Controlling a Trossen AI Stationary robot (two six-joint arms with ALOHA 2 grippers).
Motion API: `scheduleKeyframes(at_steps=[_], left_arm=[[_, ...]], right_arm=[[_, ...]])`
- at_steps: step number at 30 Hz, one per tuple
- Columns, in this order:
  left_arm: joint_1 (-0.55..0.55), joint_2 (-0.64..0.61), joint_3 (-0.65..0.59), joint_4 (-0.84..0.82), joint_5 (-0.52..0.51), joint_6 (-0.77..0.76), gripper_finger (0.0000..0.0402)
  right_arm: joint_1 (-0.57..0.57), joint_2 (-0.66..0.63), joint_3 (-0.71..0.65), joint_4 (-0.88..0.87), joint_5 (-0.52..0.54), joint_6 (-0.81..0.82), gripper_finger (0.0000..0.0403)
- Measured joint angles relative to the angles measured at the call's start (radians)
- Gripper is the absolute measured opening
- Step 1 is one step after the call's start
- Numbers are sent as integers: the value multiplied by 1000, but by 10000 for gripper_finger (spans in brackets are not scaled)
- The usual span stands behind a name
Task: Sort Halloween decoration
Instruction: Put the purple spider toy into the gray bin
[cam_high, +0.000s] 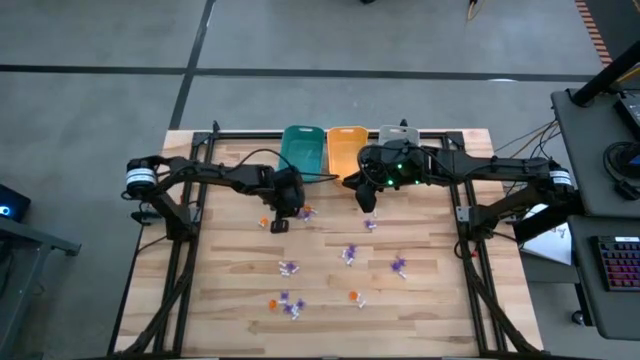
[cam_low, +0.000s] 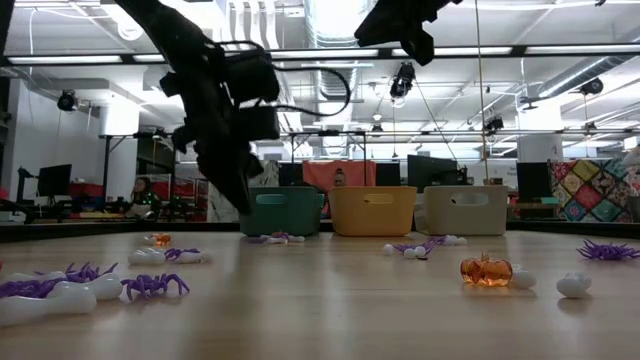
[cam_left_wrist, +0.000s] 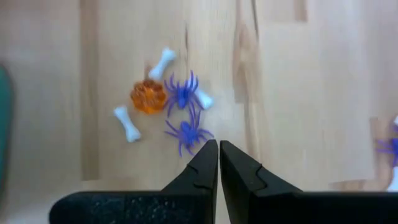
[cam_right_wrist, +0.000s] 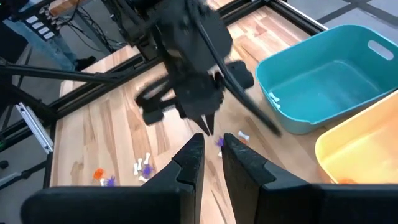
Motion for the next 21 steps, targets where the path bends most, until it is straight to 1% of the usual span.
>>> scheduleKeyframes(at_steps=[4,8,10,13,16,21], left_arm=[[0,-38,0,6,16,12,0],[0,-35,-10,51,23,-59,3],[0,-28,-12,65,24,-69,13],[0,-9,-13,76,24,-93,42],[0,8,-26,82,20,-102,81],[0,21,-83,132,-68,-114,154]], right_arm=[[0,16,-3,0,0,0,47],[0,33,-4,-1,-1,0,47],[0,43,-4,0,-2,0,47],[1,54,-5,0,-2,0,47],[5,63,-5,0,-2,0,47],[5,64,-6,0,-2,0,47]])
